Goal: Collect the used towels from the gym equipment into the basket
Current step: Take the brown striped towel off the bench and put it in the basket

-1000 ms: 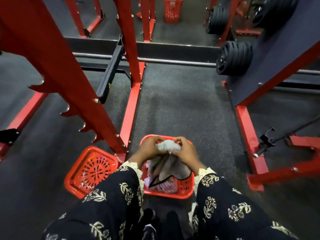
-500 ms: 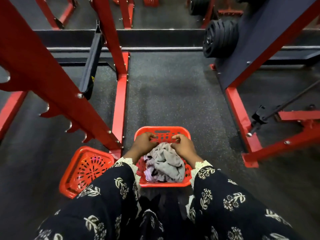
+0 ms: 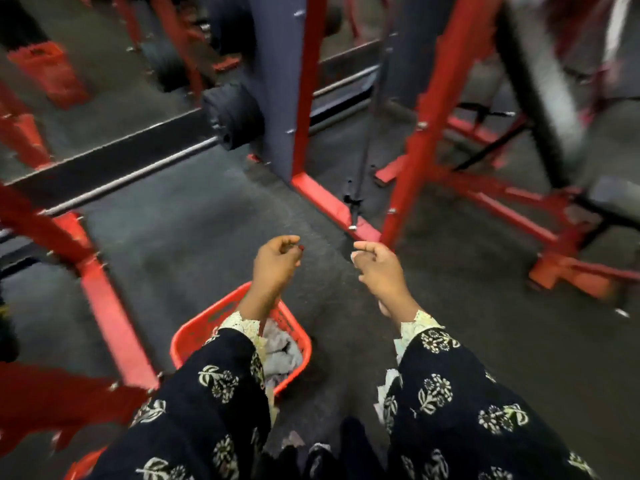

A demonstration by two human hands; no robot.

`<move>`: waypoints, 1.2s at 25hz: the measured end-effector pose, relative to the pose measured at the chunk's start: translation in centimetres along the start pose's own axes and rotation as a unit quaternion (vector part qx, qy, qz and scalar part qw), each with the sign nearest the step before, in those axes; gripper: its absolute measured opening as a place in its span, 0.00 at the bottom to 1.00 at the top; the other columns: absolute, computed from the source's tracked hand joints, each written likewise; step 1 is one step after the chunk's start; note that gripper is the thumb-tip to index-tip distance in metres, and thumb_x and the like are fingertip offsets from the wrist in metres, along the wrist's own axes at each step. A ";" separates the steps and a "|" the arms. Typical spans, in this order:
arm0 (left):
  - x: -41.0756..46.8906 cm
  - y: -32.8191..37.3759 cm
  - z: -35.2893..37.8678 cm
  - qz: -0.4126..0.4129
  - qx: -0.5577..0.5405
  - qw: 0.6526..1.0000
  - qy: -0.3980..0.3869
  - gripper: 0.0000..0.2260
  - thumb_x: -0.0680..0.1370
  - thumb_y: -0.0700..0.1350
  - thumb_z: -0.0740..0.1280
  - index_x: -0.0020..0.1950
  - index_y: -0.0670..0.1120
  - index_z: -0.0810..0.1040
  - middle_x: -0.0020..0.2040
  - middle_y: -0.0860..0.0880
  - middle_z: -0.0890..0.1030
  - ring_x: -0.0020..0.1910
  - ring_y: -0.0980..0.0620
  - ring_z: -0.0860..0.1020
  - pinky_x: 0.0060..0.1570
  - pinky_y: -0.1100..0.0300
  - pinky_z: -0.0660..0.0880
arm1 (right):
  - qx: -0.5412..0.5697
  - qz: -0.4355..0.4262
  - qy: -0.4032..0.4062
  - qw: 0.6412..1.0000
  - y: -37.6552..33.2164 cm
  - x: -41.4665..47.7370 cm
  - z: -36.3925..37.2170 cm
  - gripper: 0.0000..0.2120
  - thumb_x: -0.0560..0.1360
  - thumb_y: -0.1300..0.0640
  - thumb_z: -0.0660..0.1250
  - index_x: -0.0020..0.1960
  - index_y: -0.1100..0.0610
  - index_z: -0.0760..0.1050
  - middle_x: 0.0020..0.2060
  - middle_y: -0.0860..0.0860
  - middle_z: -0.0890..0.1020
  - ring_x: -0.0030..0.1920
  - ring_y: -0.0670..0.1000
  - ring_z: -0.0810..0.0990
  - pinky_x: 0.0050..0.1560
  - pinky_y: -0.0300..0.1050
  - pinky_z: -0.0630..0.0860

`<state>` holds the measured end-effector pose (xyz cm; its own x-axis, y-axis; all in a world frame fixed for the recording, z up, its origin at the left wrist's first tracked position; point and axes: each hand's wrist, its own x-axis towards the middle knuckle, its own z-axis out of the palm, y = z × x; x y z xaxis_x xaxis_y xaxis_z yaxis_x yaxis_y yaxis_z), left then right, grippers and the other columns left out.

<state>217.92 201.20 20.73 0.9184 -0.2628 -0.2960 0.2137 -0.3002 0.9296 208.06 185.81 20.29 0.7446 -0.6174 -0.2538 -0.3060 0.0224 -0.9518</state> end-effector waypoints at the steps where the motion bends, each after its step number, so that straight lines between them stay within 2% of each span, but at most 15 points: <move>1: -0.8 1.0 2.9 0.015 0.002 0.999 -0.031 0.10 0.78 0.39 0.66 0.58 0.43 0.78 0.37 0.51 0.78 0.33 0.54 0.74 0.34 0.62 0.68 | 0.016 -0.002 0.034 0.999 -0.1 -0.5 -3.3 0.08 0.75 0.59 0.67 0.53 0.51 0.77 0.43 0.49 0.81 0.42 0.46 0.78 0.47 0.45 0.74; 5: -6.6 5.1 16.6 0.070 0.024 0.983 -0.167 0.09 0.78 0.37 0.64 0.57 0.44 0.76 0.39 0.51 0.78 0.31 0.58 0.77 0.26 0.70 0.70 | 0.081 -0.008 0.189 0.979 1.0 -5.5 -19.4 0.09 0.77 0.58 0.65 0.56 0.51 0.77 0.43 0.45 0.81 0.46 0.46 0.80 0.51 0.46 0.77; 7: -11.4 7.3 24.5 0.087 0.018 0.968 -0.236 0.10 0.79 0.37 0.64 0.59 0.42 0.76 0.41 0.50 0.78 0.33 0.56 0.76 0.29 0.66 0.70 | 0.099 -0.012 0.262 0.960 2.4 -9.9 -28.4 0.09 0.77 0.58 0.64 0.57 0.51 0.77 0.44 0.45 0.80 0.47 0.47 0.80 0.51 0.46 0.76; 10: -21.0 9.5 36.4 0.106 0.003 0.937 -0.334 0.10 0.79 0.38 0.64 0.59 0.45 0.76 0.43 0.50 0.79 0.39 0.52 0.78 0.37 0.61 0.70 | 0.114 -0.011 0.377 0.919 5.1 -18.2 -40.9 0.11 0.78 0.59 0.63 0.59 0.53 0.76 0.41 0.45 0.79 0.45 0.48 0.78 0.45 0.43 0.74; 12: -28.2 10.0 43.3 0.123 -0.006 0.905 -0.407 0.08 0.79 0.39 0.63 0.56 0.48 0.76 0.43 0.50 0.80 0.40 0.52 0.78 0.38 0.60 0.71 | 0.117 -0.002 0.448 0.886 7.0 -24.3 -47.8 0.12 0.78 0.59 0.62 0.61 0.55 0.76 0.41 0.45 0.79 0.44 0.48 0.77 0.43 0.41 0.74; 16: -44.1 9.6 55.0 0.132 0.005 0.825 -0.550 0.08 0.79 0.39 0.64 0.57 0.48 0.75 0.44 0.51 0.79 0.40 0.53 0.79 0.40 0.60 0.72 | 0.125 0.004 0.574 0.809 10.9 -37.6 -59.2 0.12 0.78 0.56 0.62 0.61 0.53 0.76 0.46 0.45 0.80 0.49 0.47 0.79 0.52 0.45 0.76; 20: -56.0 8.5 62.4 0.150 0.026 0.747 -0.647 0.08 0.79 0.42 0.66 0.57 0.50 0.76 0.47 0.51 0.81 0.43 0.53 0.80 0.43 0.58 0.75 | 0.136 0.015 0.654 0.744 14.2 -47.2 -66.6 0.11 0.78 0.54 0.63 0.60 0.50 0.76 0.50 0.44 0.80 0.53 0.47 0.80 0.56 0.47 0.77; 24: -66.9 7.0 70.2 0.167 0.051 0.678 -0.714 0.08 0.78 0.43 0.67 0.57 0.51 0.76 0.49 0.51 0.82 0.45 0.53 0.81 0.45 0.57 0.77 | 0.137 0.020 0.715 0.685 18.0 -55.1 -73.8 0.09 0.78 0.52 0.63 0.57 0.46 0.77 0.48 0.43 0.81 0.49 0.45 0.80 0.52 0.46 0.77; 26: -72.0 6.3 74.2 0.166 0.058 0.652 -0.737 0.08 0.79 0.43 0.66 0.57 0.52 0.76 0.49 0.50 0.82 0.46 0.52 0.81 0.45 0.56 0.76 | 0.134 0.027 0.738 0.661 19.6 -58.1 -77.8 0.08 0.77 0.52 0.63 0.55 0.45 0.77 0.44 0.43 0.81 0.45 0.46 0.80 0.48 0.46 0.77; 30: -81.9 5.9 83.4 0.168 0.061 0.607 -0.775 0.10 0.79 0.41 0.65 0.60 0.48 0.76 0.47 0.49 0.81 0.44 0.52 0.79 0.43 0.58 0.75 | 0.134 0.029 0.776 0.616 22.3 -63.4 -88.0 0.09 0.77 0.52 0.63 0.56 0.46 0.77 0.46 0.44 0.81 0.46 0.44 0.80 0.49 0.44 0.77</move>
<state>116.17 144.52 32.12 -0.5321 -0.8461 -0.0324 -0.0111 -0.0313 0.9994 101.89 156.27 30.34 -0.7896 -0.6134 -0.0155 -0.0425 0.0800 -0.9959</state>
